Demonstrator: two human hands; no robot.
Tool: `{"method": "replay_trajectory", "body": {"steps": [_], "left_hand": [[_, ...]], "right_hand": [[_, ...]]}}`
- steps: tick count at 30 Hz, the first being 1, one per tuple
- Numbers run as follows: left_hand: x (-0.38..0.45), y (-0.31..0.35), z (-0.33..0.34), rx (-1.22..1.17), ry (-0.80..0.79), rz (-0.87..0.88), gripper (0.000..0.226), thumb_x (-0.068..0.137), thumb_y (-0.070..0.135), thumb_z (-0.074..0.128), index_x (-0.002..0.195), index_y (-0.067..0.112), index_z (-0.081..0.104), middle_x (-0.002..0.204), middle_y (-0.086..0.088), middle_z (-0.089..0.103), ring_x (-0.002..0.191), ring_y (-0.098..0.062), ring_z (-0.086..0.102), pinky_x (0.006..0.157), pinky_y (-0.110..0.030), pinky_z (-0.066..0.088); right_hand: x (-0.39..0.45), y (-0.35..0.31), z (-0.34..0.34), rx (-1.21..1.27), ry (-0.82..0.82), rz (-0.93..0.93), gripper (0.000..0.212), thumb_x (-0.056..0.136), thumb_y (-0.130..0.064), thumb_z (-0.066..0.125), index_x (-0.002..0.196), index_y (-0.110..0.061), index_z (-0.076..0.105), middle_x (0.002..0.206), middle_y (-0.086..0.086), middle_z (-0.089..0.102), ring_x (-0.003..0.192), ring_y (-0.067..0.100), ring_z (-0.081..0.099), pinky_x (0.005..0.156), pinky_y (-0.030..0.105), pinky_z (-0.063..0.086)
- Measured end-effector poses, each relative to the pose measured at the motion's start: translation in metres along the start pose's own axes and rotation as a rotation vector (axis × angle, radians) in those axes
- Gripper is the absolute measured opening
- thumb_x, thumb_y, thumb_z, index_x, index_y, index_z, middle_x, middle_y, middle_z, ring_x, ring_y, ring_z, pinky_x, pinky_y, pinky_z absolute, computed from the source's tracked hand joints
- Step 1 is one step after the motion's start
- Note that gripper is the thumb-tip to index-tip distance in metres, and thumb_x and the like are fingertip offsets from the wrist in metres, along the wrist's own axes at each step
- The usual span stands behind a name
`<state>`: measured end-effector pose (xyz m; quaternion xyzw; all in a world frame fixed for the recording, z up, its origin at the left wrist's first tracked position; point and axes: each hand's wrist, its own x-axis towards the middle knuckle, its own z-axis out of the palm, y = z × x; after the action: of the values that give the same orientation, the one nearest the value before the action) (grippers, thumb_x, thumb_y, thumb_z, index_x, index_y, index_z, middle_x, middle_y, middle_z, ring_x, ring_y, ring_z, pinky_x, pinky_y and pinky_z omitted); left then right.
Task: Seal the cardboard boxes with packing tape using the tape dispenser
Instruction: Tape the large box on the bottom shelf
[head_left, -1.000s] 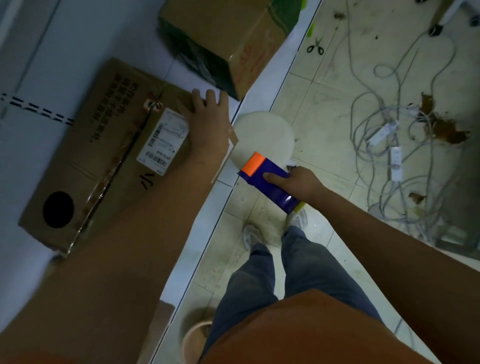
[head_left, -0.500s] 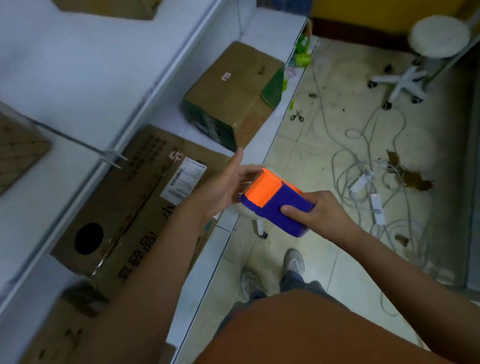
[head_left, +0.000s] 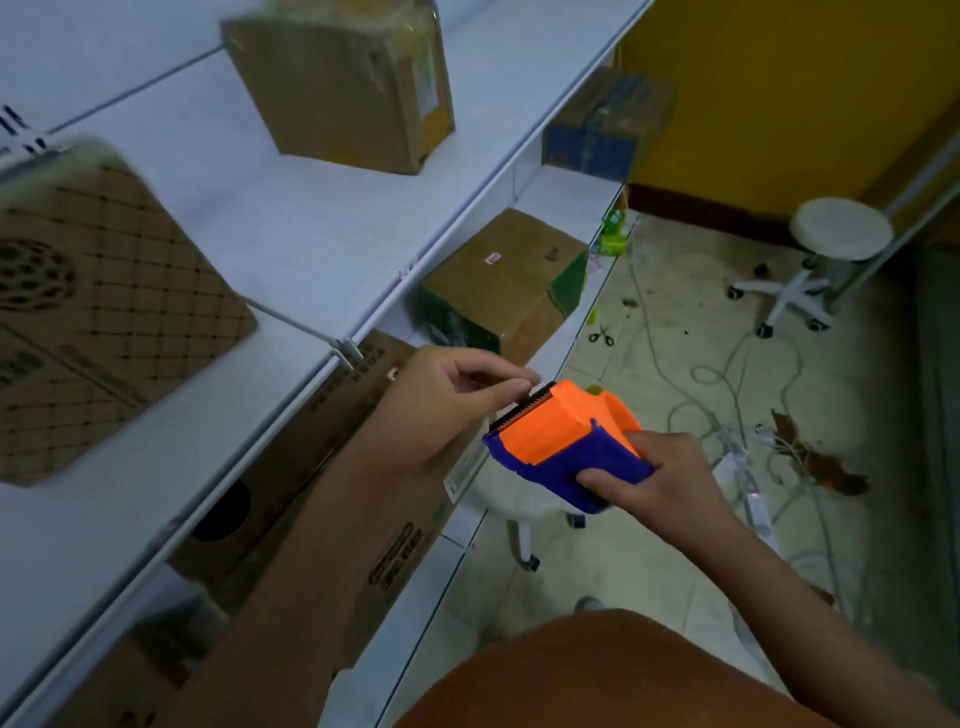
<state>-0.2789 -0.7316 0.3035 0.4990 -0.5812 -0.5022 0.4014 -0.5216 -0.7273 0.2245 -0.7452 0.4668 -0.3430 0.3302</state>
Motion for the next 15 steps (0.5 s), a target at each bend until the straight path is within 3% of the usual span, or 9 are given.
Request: {"method": "replay_trajectory", "body": {"steps": [2, 6, 10, 15], "left_hand": [[-0.007, 0.005, 0.0, 0.035, 0.078, 0.044, 0.015, 0.089, 0.002, 0.068, 0.101, 0.006, 0.076, 0.092, -0.001, 0.078, 0.089, -0.014, 0.073, 0.081, -0.023, 0.057], [-0.017, 0.004, 0.005, 0.104, 0.204, 0.046, 0.016, 0.089, 0.005, 0.07, 0.102, 0.009, 0.078, 0.096, 0.002, 0.077, 0.092, -0.008, 0.072, 0.083, -0.024, 0.058], [-0.017, -0.002, 0.011, 0.216, 0.294, 0.008, 0.013, 0.089, 0.009, 0.071, 0.1, 0.012, 0.08, 0.091, 0.003, 0.078, 0.086, -0.009, 0.073, 0.083, -0.031, 0.06], [-0.006, 0.003, 0.019, 0.36, 0.416, -0.018, 0.011, 0.089, 0.011, 0.072, 0.096, 0.013, 0.08, 0.085, 0.004, 0.077, 0.078, -0.006, 0.073, 0.081, -0.034, 0.061]], "right_hand": [[0.001, -0.005, 0.001, 0.036, 0.028, 0.007, 0.057, 0.07, -0.085, 0.052, 0.066, -0.029, 0.063, 0.051, -0.004, 0.061, 0.044, 0.006, 0.057, 0.044, 0.008, 0.036], [0.003, -0.003, 0.008, 0.015, 0.022, 0.029, 0.058, 0.067, -0.075, 0.058, 0.071, -0.018, 0.067, 0.054, -0.001, 0.063, 0.043, 0.011, 0.057, 0.041, 0.011, 0.037], [0.008, 0.012, 0.016, -0.034, -0.032, 0.01, 0.063, 0.069, -0.077, 0.054, 0.071, -0.016, 0.067, 0.054, -0.004, 0.061, 0.054, 0.009, 0.06, 0.048, 0.018, 0.043], [0.011, 0.033, 0.016, 0.013, -0.126, 0.052, 0.084, 0.066, -0.092, 0.043, 0.065, -0.01, 0.063, 0.052, 0.001, 0.06, 0.051, 0.013, 0.06, 0.046, 0.022, 0.041]]}}
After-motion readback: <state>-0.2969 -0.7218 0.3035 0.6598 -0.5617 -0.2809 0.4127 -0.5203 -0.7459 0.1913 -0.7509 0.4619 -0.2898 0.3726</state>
